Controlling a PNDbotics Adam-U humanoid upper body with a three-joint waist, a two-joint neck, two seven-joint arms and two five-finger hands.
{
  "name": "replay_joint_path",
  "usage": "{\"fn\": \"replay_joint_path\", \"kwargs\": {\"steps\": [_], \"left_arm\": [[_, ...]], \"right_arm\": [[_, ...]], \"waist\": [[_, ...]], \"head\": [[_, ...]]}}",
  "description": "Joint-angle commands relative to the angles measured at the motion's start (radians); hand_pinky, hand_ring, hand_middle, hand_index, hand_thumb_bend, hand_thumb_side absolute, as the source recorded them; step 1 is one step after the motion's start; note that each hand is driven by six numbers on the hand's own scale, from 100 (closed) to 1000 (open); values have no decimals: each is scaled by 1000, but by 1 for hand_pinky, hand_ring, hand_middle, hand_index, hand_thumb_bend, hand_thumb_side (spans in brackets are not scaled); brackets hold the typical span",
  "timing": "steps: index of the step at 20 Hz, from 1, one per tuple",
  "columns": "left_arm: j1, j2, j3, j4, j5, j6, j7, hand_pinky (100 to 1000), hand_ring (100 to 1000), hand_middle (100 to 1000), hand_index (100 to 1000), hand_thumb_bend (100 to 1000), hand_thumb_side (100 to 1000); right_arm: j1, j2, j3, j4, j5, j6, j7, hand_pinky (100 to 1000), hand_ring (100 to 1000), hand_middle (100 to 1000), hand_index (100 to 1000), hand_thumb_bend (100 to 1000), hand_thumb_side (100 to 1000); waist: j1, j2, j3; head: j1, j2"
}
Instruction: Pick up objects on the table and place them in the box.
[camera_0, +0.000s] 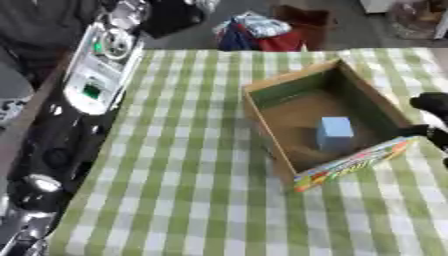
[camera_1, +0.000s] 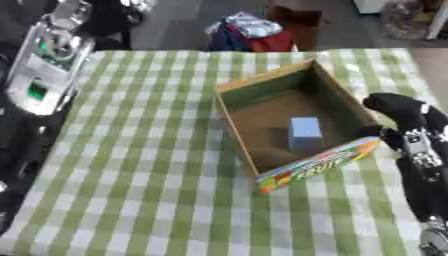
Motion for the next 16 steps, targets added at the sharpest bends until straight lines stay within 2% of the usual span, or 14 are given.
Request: {"fn": "replay_joint_path", "kwargs": {"steps": [1,4,6,11,16], "left_arm": [[57,10,73,-139,110,19,156,719,646,673,801,100,590],[135,-20,107,-168,125,-1,264,717,649,674,801,100,590],[174,-41,116,-171,110,-12,299,717,648,674,802,100,593],[228,-96,124,-172,82,-23,333,714,644,672,802,100,603],[251,-121,122,-172,68,-29,339,711,639,667,801,100,606]], "right_arm": [[-4,-10,-13,-11,2,-3,-7,595,832,728,693,100,552],[-1,-11,-17,-11,2,-4,-11,595,832,729,693,100,552],[-1,-11,-19,-11,2,-5,-14,595,832,729,694,100,552],[-3,-9,-17,-12,-2,-5,-13,596,832,729,694,100,551],[0,-9,-20,-12,-3,-5,-15,596,832,729,694,100,551]], "waist": [[-4,-18,5],[-7,-21,15],[-7,-23,25],[-12,-29,33],[-15,-36,46]], "head": [[-7,16],[-10,27],[-13,33],[-24,49],[-28,67]]}}
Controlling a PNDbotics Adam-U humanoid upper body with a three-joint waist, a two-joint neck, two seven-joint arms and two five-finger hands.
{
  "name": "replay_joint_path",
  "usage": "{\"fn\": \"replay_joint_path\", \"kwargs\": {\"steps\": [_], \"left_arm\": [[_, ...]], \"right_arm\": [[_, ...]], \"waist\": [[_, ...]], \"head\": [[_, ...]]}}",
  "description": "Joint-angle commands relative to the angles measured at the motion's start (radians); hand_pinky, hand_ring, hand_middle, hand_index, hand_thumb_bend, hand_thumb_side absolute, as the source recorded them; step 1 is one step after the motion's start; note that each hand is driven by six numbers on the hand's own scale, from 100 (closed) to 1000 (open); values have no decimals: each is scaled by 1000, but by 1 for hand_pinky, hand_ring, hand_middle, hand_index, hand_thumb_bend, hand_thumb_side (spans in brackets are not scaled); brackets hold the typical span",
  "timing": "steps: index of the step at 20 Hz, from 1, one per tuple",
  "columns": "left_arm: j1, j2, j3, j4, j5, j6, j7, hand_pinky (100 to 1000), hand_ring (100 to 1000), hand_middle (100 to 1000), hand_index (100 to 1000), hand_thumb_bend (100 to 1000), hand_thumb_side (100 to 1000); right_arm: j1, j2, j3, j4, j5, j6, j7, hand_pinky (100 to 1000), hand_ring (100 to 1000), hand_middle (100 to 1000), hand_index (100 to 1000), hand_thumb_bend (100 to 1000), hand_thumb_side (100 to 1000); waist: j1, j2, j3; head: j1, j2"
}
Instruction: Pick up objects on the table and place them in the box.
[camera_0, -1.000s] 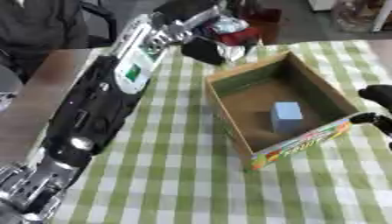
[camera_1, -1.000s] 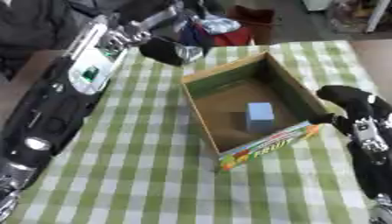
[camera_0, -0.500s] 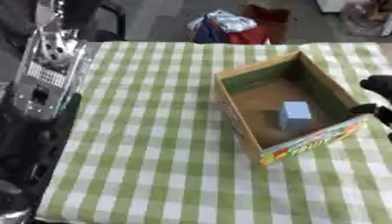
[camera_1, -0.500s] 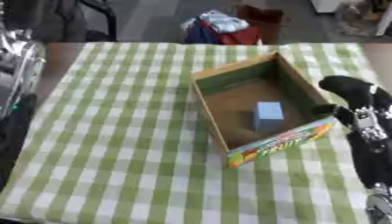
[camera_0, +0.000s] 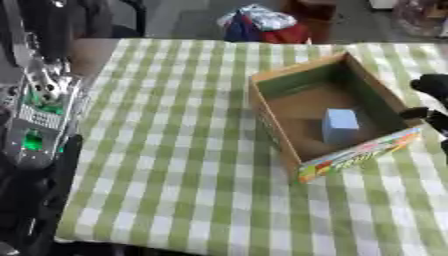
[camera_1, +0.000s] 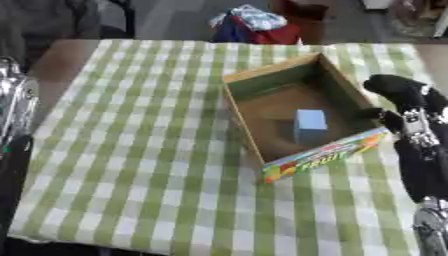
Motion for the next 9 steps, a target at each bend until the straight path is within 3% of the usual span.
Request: {"fn": "replay_joint_path", "kwargs": {"steps": [1,9], "left_arm": [[-3,2,11,-19,-7,-4,7,710,638,665,800,100,610],[17,-17,6,-19,-5,2,7,708,631,658,796,100,613]], "right_arm": [[-8,-10,-8,-12,-4,-1,-3,596,832,729,694,100,551],[-4,-12,-8,-13,-4,-1,-4,596,831,730,694,100,550]], "waist": [[-2,-17,7],[-4,-27,23]], "head": [[-7,17],[-16,21]]}}
